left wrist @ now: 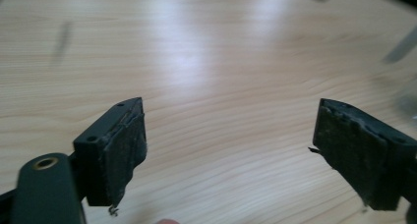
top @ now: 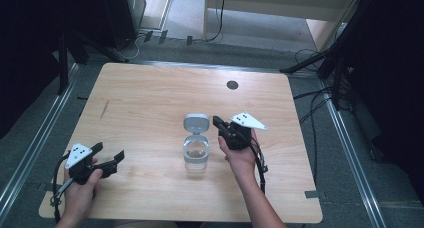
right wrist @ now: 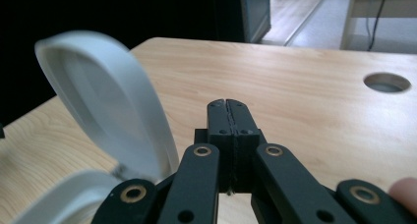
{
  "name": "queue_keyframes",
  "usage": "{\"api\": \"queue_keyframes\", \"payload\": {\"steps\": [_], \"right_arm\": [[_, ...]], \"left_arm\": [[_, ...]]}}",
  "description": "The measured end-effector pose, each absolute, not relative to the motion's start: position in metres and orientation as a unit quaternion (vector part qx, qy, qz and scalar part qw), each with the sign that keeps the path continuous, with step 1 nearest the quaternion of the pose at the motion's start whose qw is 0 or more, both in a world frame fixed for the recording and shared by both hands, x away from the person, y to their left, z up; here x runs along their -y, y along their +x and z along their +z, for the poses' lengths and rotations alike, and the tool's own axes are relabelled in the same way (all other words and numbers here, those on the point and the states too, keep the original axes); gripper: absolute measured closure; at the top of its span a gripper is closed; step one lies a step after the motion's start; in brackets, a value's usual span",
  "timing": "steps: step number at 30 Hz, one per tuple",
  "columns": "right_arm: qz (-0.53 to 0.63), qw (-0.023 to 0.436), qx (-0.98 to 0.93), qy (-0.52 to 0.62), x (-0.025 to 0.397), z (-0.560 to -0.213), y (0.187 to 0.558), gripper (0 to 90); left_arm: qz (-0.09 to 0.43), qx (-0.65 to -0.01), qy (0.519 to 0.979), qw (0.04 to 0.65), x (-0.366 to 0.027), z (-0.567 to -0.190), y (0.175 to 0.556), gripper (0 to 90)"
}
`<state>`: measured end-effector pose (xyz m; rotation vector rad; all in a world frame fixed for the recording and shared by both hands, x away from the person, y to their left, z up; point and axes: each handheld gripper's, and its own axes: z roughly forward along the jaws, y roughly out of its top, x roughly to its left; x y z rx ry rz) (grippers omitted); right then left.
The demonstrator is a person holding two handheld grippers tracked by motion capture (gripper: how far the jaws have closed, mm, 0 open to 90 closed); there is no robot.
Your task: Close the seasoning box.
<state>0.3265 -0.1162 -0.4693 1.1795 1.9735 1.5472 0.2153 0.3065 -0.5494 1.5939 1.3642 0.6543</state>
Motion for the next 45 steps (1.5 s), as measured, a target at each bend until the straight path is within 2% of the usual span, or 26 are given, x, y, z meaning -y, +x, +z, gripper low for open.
{"api": "queue_keyframes", "payload": {"steps": [4, 8, 15, 19, 20, 21, 23, 26, 27, 28, 30, 45], "right_arm": [[0.558, 0.17, -0.701, 0.41, 0.109, -0.454, 0.338, 90.0], [0.573, 0.146, -0.7, 0.401, 0.105, -0.444, 0.345, 90.0], [0.56, 0.123, -0.734, 0.363, 0.106, -0.446, 0.32, 89.5], [0.553, 0.152, -0.74, 0.351, 0.116, -0.451, 0.303, 83.7], [0.555, 0.16, -0.735, 0.355, 0.121, -0.452, 0.301, 79.9], [0.557, 0.175, -0.728, 0.36, 0.126, -0.453, 0.3, 71.7], [0.554, 0.211, -0.713, 0.373, 0.138, -0.455, 0.299, 47.0], [0.535, 0.236, -0.699, 0.411, 0.156, -0.458, 0.299, 17.5], [0.535, 0.236, -0.699, 0.411, 0.156, -0.458, 0.299, 17.5], [0.526, 0.233, -0.691, 0.438, 0.17, -0.461, 0.299, 13.2], [0.509, 0.252, -0.684, 0.457, 0.181, -0.467, 0.297, 13.1], [0.474, 0.256, -0.669, 0.511, 0.259, -0.504, 0.271, 13.1]], "left_arm": [[0.254, -0.549, 0.638, 0.475, -0.308, -0.55, 0.218, 13.4], [0.254, -0.549, 0.642, 0.47, -0.308, -0.551, 0.218, 13.3], [0.244, -0.558, 0.64, 0.467, -0.309, -0.552, 0.221, 13.6], [0.241, -0.563, 0.636, 0.469, -0.31, -0.552, 0.221, 13.6], [0.242, -0.563, 0.636, 0.469, -0.31, -0.552, 0.221, 13.6], [0.242, -0.563, 0.636, 0.469, -0.31, -0.552, 0.221, 13.6], [0.242, -0.562, 0.637, 0.469, -0.31, -0.552, 0.221, 13.6], [0.242, -0.562, 0.636, 0.47, -0.31, -0.552, 0.222, 13.6], [0.242, -0.562, 0.636, 0.47, -0.31, -0.552, 0.222, 13.6], [0.242, -0.562, 0.636, 0.47, -0.31, -0.552, 0.222, 13.6], [0.243, -0.561, 0.637, 0.469, -0.309, -0.552, 0.222, 13.6], [0.243, -0.559, 0.639, 0.469, -0.309, -0.552, 0.221, 13.6]]}}
